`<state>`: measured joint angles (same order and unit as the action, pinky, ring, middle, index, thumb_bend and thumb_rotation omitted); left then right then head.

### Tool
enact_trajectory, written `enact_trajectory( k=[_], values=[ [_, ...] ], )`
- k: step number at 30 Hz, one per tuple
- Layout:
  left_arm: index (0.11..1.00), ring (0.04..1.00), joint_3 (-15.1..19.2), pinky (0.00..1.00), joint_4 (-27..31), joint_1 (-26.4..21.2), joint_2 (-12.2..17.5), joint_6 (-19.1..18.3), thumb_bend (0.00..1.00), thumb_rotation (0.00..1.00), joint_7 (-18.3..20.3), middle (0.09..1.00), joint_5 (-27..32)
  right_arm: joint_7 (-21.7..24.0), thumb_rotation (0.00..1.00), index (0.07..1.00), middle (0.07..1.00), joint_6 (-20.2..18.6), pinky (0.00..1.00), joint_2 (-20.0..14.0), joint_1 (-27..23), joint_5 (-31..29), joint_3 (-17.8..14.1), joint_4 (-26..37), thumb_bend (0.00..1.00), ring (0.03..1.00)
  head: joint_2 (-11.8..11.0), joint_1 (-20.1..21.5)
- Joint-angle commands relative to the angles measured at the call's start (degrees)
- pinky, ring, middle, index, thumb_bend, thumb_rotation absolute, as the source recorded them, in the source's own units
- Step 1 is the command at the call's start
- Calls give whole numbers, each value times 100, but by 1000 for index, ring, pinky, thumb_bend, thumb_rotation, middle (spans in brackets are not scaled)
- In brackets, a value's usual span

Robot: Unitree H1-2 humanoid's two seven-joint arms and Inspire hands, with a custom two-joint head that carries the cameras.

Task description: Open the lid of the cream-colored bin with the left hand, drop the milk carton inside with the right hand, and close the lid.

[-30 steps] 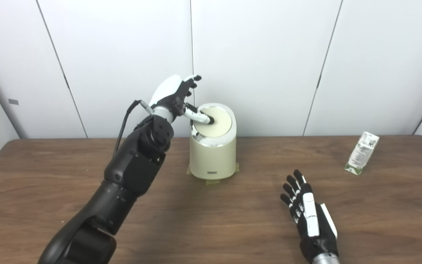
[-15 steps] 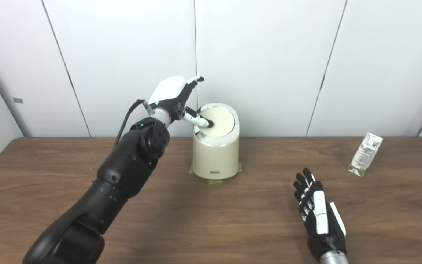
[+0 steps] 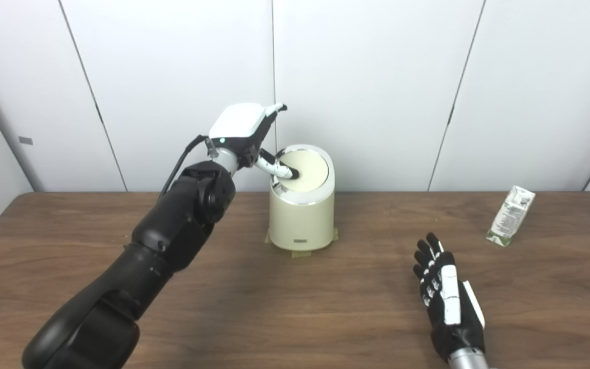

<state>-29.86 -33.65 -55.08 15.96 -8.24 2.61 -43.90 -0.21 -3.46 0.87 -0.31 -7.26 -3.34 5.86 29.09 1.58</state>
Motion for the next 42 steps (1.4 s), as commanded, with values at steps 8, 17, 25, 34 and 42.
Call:
enact_trajectory(
  k=[8,17,25,34,42],
  values=[
    [951,879,-212,787,-64,-82,-35,-28,987,27,94,920,-391,61,1000,1000,976,376,984,-38,-227,-43,-31,51,649,979,-1,36],
    [967,891,-432,799,-137,-95,-133,-30,969,35,251,929,-492,-4,1000,1000,982,297,993,43,-216,-47,-26,136,640,984,51,108],
    [952,884,-288,788,-51,-139,-54,-9,956,33,348,917,-298,-31,1000,1000,985,268,1000,69,-250,-120,-82,117,641,994,73,123],
    [911,848,1428,715,1793,11,-129,-1163,777,142,1447,895,1466,4,1000,1000,994,293,997,-84,-221,-112,-152,144,631,991,121,62],
    [854,838,2394,775,3173,677,-335,-1764,422,439,1380,858,2276,-94,965,973,970,285,948,-142,-193,-142,-268,216,610,958,140,126]
  ],
)
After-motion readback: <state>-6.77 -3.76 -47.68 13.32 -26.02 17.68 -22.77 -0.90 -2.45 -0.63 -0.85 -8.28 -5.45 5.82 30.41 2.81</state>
